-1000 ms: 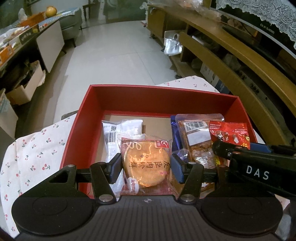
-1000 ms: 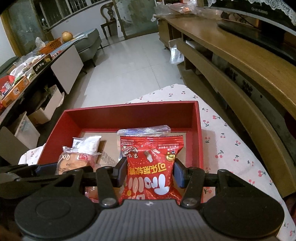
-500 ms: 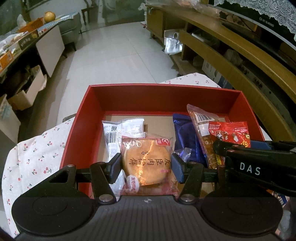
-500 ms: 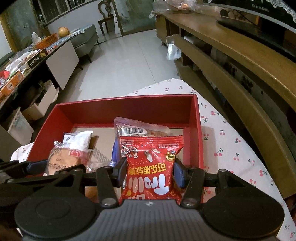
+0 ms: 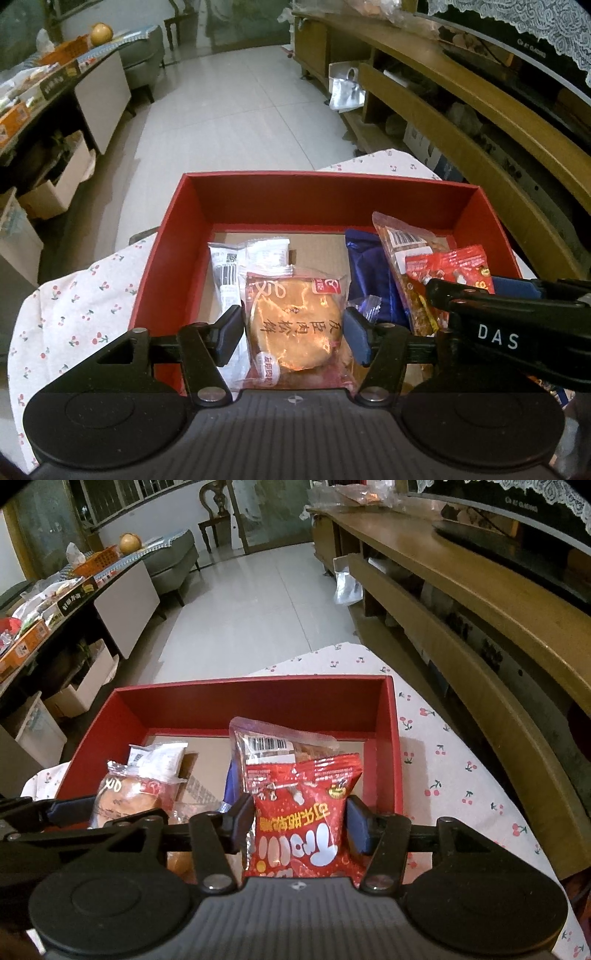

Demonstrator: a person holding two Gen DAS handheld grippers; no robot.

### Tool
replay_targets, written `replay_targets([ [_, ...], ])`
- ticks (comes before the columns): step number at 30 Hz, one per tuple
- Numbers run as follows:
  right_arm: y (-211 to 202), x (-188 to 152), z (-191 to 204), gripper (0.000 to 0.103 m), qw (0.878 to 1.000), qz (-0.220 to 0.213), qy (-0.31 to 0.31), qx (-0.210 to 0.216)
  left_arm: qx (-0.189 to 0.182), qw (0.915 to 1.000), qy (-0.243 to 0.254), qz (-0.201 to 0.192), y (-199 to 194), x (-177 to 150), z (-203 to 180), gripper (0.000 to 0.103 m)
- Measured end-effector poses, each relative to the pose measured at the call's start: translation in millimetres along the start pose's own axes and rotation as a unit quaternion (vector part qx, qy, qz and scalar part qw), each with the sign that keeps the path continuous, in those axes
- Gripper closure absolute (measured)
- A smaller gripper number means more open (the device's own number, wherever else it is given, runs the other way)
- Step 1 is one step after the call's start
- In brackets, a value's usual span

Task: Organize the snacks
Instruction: 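Lower the orange cake and red candy bag into the box and open both tools, then move the left tool to the white printed pouch while the right tool approaches the blue sausage pack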

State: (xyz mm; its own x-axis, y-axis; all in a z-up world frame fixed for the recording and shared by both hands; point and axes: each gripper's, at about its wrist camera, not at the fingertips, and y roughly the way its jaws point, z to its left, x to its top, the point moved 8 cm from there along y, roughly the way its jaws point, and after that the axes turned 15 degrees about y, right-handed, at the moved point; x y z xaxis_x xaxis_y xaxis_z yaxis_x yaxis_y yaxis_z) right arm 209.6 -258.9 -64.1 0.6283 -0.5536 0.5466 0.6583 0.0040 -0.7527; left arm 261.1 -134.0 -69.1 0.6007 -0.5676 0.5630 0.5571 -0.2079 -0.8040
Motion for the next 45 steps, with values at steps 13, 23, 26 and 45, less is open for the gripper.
replay_targets([
  [13,-16.6,4.3,1.0,0.041,1.0,-0.015,0.008,0.015,0.001,0.9999,-0.005,-0.009,-12.9,-0.4,2.5,0.033],
  [23,-37.5,-1.0,0.3,0.041,0.999,-0.019,0.012,0.032,-0.004,0.9998,-0.002,-0.018,-31.7,-7.6,-0.7,0.03],
  [26,-44.2,-5.3,-0.3,0.041,0.999,-0.017,0.011,0.037,-0.009,0.9998,0.003,-0.02,-38.5,-13.0,-3.5,0.029],
  [45,-82.0,-61.8,-50.1,0.041,0.998,0.046,0.041,0.015,-0.054,0.9981,0.013,0.025,-46.7,-67.7,-31.2,0.028],
])
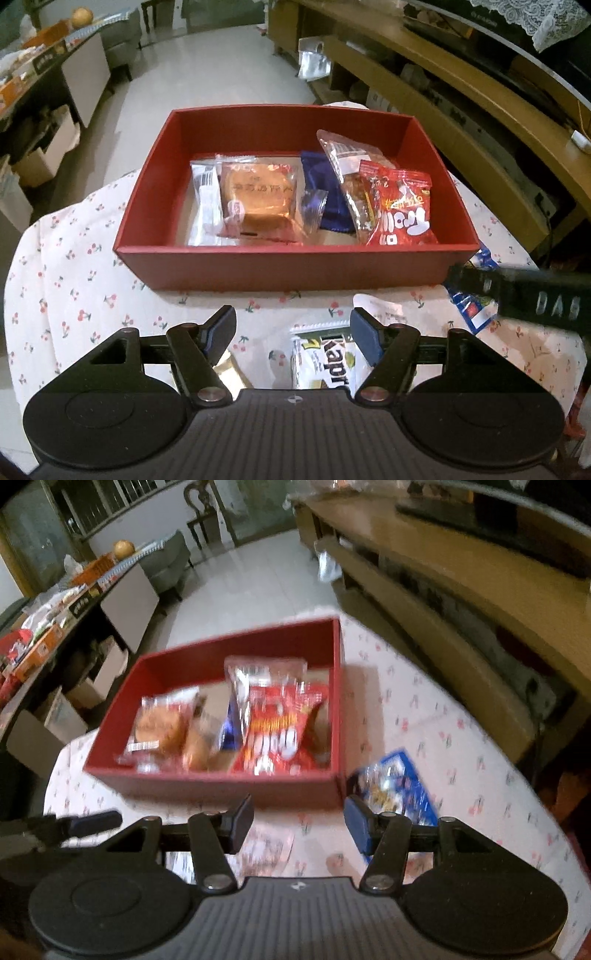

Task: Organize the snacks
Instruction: 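Move the left tool to the white printed pouch while the right tool approaches the blue sausage pack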

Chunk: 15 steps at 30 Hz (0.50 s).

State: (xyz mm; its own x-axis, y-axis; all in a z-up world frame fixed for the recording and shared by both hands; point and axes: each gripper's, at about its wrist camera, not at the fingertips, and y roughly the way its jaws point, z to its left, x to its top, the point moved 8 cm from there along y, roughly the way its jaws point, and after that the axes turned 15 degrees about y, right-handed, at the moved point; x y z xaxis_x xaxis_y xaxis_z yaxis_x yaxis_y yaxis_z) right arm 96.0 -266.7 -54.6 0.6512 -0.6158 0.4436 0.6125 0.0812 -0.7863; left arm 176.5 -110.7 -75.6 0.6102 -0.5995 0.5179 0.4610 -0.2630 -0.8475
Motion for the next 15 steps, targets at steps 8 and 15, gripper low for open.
replay_targets([
  [8,13.1,-19.2,3.1,0.041,0.999,0.038,0.004,-0.003,-0.003,0.9999,-0.016,0.001,-6.4,-6.8,10.1,0.028],
  [15,3.1,2.9,-24.1,0.041,0.999,0.004,0.023,-0.034,-0.036,0.9993,0.003,0.004,-1.7,-4.0,-15.9,0.028],
])
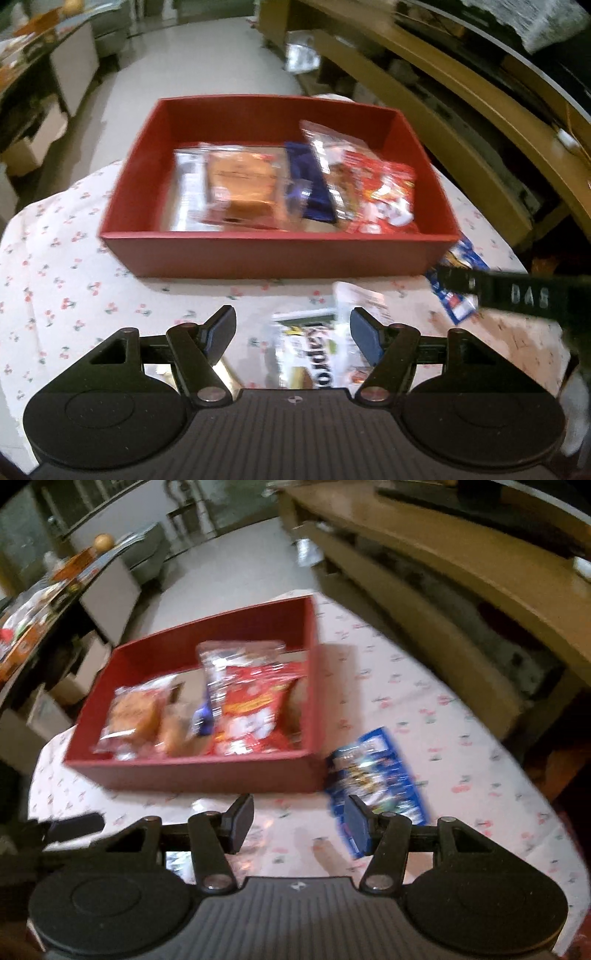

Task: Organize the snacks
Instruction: 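Move the left tool to the white printed pouch while the right tool approaches the blue sausage pack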

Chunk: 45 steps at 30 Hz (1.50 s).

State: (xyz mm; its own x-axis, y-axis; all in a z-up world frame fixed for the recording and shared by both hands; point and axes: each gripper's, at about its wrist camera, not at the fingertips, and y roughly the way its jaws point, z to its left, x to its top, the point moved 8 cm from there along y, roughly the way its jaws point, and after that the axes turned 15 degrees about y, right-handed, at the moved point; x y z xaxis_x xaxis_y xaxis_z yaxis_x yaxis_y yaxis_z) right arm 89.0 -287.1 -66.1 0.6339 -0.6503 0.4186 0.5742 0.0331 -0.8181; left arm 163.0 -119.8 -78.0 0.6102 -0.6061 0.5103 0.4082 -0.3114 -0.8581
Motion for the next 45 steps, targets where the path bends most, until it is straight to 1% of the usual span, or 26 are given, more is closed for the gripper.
replay_targets([
  [4,-0.8,8.6,-15.7,0.041,1.0,0.001,0.016,-0.003,-0.025,0.9996,0.004,0.011,11.1,-0.7,-22.5,0.03],
  [7,-4.5,12.9,-21.9,0.041,1.0,-0.001,0.022,0.002,-0.019,0.9995,0.017,0.018,18.4,-1.6,-38.6,0.03],
  [9,-7.8,14.2,-24.5,0.041,1.0,-0.002,0.022,0.007,-0.015,0.9995,0.016,0.025,24.5,-3.2,-47.9,0.031],
  [11,-10.5,15.4,-27.5,0.041,1.0,-0.003,0.024,0.01,-0.021,0.9991,0.012,0.034,31.8,-5.4,-56.9,0.033],
  [12,-11.4,16.3,-29.7,0.041,1.0,-0.003,0.027,0.012,-0.02,0.9989,0.014,0.04,36.1,-6.7,-62.9,0.032],
  [13,-12.2,17.2,-31.6,0.041,0.999,-0.002,0.029,0.014,-0.007,0.999,0.022,0.037,37.7,-5.7,-67.9,0.03],
  [15,-13.8,17.8,-33.6,0.041,0.999,-0.001,0.029,0.017,0.011,0.9983,0.041,0.04,41.8,-3.9,-77.9,0.031],
  [18,-17.5,19.3,-35.2,0.041,0.999,-0.002,0.028,0.026,0.021,0.9978,0.046,0.043,46.1,-2.1,-85.2,0.031],
  [20,-20.5,21.0,-35.7,0.041,0.999,-0.005,0.025,0.03,0.025,0.9975,0.046,0.046,47.7,0.5,-88.7,0.038],
  [21,-21.8,22.0,-36.4,0.041,0.999,-0.007,0.026,0.031,0.017,0.9974,0.048,0.051,48.2,-1.3,-92.2,0.051],
  [22,-22.6,23.2,-37.1,0.041,0.999,-0.008,0.027,0.033,0.004,0.9971,0.046,0.06,49.8,-5.8,-95.7,0.051],
  [25,-23.8,26.1,-40.9,0.041,0.999,-0.01,0.029,0.034,0.008,0.9966,0.063,0.053,44.8,-14.9,-98.9,0.051],
  [29,-22.5,26.2,-43.7,0.041,0.999,-0.007,0.03,0.032,-0.004,0.9962,0.064,0.058,38.3,-23.4,-100.5,0.052],
  [30,-22.0,25.9,-43.2,0.041,0.999,-0.006,0.029,0.032,-0.006,0.9962,0.062,0.06,36.4,-25.9,-99.9,0.05],
  [32,-20.6,24.8,-42.0,0.041,0.999,-0.002,0.028,0.031,-0.016,0.996,0.058,0.066,35.9,-28.9,-99.3,0.039],
  [33,-19.5,24.3,-41.9,0.041,0.999,-0.001,0.027,0.03,-0.021,0.9958,0.055,0.07,37.1,-31.9,-99.7,0.03],
  [35,-16.9,23.9,-41.5,0.041,0.999,0.001,0.026,0.026,-0.016,0.996,0.052,0.071,38.7,-34.4,-97.8,0.033],
  [37,-13.7,23.5,-40.8,0.041,1.0,0.003,0.02,0.022,-0.006,0.9961,0.06,0.065,37.1,-35.1,-97.9,0.04],
  [41,-6.9,25.8,-45.2,0.041,1.0,0.011,0.022,0.015,-0.023,0.9966,0.051,0.061,29.6,-39.0,-93.5,0.042],
  [44,-1.8,32.0,-51.5,0.041,1.0,0.014,0.026,0.011,-0.024,0.9957,0.067,0.059,18.3,-47.4,-85.9,0.043],
  [45,1.0,32.5,-52.1,0.041,1.0,0.017,0.024,0.009,-0.028,0.9958,0.065,0.058,14.1,-50.5,-83.5,0.043],
])
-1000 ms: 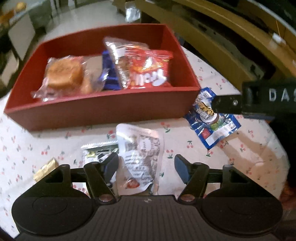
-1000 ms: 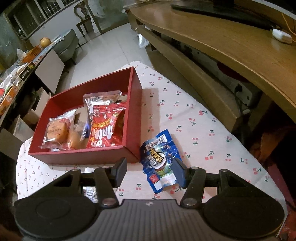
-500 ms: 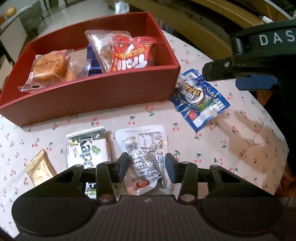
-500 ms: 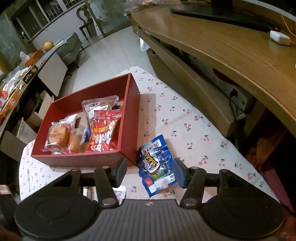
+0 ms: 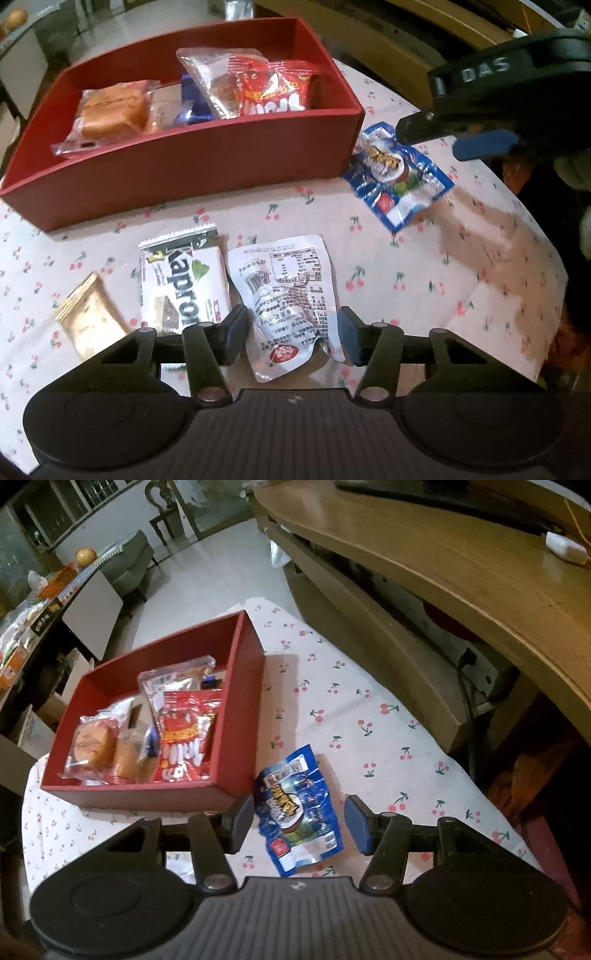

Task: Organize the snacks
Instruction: 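Move the left tool to the white printed pouch while the right tool approaches the blue sausage pack, then position both tools' fingers around the white pouch and blue sausage pack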

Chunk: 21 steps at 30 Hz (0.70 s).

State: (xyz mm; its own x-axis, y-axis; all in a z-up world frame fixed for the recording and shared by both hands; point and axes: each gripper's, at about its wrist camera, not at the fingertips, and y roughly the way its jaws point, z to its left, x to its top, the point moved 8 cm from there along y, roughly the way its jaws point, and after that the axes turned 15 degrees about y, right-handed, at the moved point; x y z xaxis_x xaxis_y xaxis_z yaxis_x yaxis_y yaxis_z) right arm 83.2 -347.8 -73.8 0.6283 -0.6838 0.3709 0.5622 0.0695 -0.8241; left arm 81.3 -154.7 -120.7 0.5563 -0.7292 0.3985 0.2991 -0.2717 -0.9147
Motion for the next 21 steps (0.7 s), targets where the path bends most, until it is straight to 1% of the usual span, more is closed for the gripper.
replay_targets([
  [3,9.8,0.8,1.3,0.041,1.0,0.005,-0.011,-0.015,-0.019,0.9997,-0.011,-0.01,-7.1,-5.4,2.8,0.043],
  [6,17.8,-2.5,9.1,0.039,0.999,0.014,-0.03,-0.017,-0.028,0.9994,-0.014,-0.012,-8.3,-10.0,5.4,0.043],
  [8,23.2,-7.8,16.1,0.035,0.998,0.02,-0.052,-0.022,-0.033,0.9993,-0.016,-0.009,-5.3,-3.3,2.1,0.043],
  [10,27.3,-11.6,24.7,0.034,0.996,0.011,-0.086,-0.034,-0.039,0.999,-0.02,-0.005,-2.8,-4.8,4.0,0.043],
  [12,32.5,-17.5,33.5,0.032,0.992,0.015,-0.116,-0.038,-0.043,0.9989,-0.02,-0.002,0.9,-4.0,3.4,0.042],
  [13,36.3,-21.0,37.3,0.031,0.991,0.022,-0.127,-0.04,-0.045,0.9988,-0.018,-0.003,-1.0,-5.0,3.7,0.042],
  [14,40.7,-23.9,40.5,0.025,0.988,0.022,-0.144,-0.047,-0.047,0.9988,-0.017,-0.003,-1.3,-5.0,3.4,0.042],
  [15,44.4,-25.2,41.9,0.024,0.985,0.017,-0.159,-0.059,-0.048,0.9987,-0.017,-0.003,-1.4,-5.2,3.4,0.042],
  [16,49.3,-26.0,41.9,0.024,0.981,0.01,-0.177,-0.076,-0.048,0.9987,-0.018,-0.003,-1.5,-5.2,3.4,0.042],
  [18,57.2,-26.0,36.6,0.026,0.978,0.011,-0.185,-0.098,-0.05,0.9986,-0.017,-0.003,-1.6,-6.1,3.4,0.042],
  [19,58.0,-23.2,33.3,0.029,0.978,0.006,-0.182,-0.101,-0.051,0.9986,-0.018,-0.002,-1.7,-6.6,3.7,0.042],
  [20,57.7,-20.5,29.2,0.035,0.98,0.007,-0.174,-0.098,-0.051,0.9985,-0.018,-0.003,-2.2,-7.1,4.4,0.042],
  [21,56.4,-17.8,23.2,0.036,0.982,0.006,-0.162,-0.097,-0.051,0.9985,-0.018,-0.002,-2.4,-7.4,4.7,0.042],
])
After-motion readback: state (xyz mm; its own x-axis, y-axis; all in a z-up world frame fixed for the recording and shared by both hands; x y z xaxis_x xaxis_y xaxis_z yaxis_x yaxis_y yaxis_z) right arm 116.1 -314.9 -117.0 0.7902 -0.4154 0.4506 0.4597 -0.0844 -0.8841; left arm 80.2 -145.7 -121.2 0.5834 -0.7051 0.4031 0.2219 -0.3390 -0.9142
